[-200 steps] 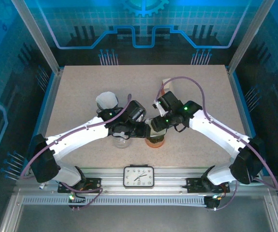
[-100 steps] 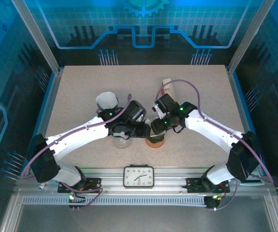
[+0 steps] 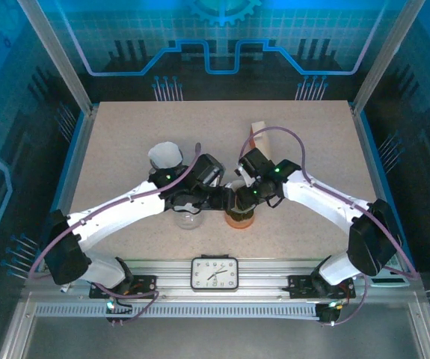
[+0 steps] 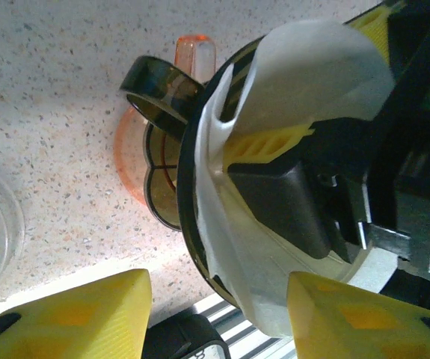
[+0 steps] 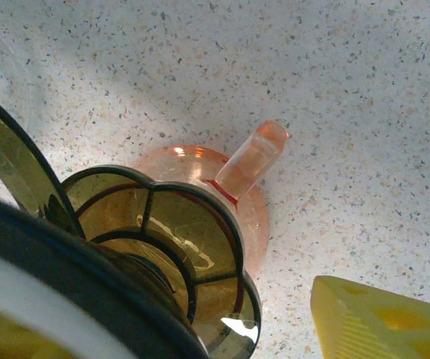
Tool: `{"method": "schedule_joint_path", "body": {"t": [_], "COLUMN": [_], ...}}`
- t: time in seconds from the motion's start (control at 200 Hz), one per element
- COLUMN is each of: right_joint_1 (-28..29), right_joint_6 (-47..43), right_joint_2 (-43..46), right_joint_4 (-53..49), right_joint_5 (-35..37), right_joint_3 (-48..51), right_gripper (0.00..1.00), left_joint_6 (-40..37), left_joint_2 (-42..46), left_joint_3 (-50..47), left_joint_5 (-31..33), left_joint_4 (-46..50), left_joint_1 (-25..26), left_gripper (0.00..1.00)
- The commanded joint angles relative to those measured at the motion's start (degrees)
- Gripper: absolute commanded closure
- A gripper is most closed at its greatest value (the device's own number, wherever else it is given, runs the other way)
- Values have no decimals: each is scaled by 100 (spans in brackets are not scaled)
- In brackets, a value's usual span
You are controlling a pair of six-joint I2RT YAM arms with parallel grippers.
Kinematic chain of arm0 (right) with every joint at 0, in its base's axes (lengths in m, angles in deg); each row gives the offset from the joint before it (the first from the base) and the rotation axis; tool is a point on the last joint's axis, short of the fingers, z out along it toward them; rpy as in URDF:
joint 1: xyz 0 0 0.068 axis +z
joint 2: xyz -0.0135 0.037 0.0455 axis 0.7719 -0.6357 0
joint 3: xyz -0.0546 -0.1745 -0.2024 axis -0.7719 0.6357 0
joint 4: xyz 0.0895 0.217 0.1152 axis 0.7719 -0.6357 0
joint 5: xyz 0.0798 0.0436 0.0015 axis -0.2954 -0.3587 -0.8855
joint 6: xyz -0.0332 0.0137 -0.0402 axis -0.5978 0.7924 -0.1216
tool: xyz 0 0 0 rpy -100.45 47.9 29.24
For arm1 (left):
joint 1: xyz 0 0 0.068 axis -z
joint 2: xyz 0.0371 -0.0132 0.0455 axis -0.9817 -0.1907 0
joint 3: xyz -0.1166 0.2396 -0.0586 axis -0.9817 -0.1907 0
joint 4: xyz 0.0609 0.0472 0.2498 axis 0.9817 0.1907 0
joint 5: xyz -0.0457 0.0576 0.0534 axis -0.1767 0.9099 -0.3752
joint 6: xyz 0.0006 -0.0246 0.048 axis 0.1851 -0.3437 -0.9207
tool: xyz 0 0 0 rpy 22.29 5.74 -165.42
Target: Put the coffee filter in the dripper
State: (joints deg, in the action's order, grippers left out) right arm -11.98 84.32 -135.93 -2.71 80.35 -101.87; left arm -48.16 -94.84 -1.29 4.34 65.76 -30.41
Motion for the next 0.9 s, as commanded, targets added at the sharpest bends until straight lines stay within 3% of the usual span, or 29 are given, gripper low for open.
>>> {"method": "schedule_joint_path", "body": {"t": [0.0,0.16,0.345,0.575,0.896], "right_joint_1": [-39,-36,-31,-35,-40], "right_joint_6": [-11,-2,6,20,64], "right_joint_2": [-59,-53,-45,-37,218], "right_joint_4": [92,83,87,92,42], "right_joint_5": [31,34,22,45,10], "right_joint_3": [87,87,63,37,-265], "right_gripper": [34,34,34,34,33], "left_joint_6": [130,165,202,195,185], "left_joint_2": [147,-2,-109,-215,-239], "left_joint_3": [-20,16,12,12,-34], "left_joint_5": [195,233,200,-7,-101], "left_joint_4": [-141,-211,-131,16,40], "left_joint_1": [-26,-43,-79,-79,-79], "left_gripper": [41,36,59,73,78]}}
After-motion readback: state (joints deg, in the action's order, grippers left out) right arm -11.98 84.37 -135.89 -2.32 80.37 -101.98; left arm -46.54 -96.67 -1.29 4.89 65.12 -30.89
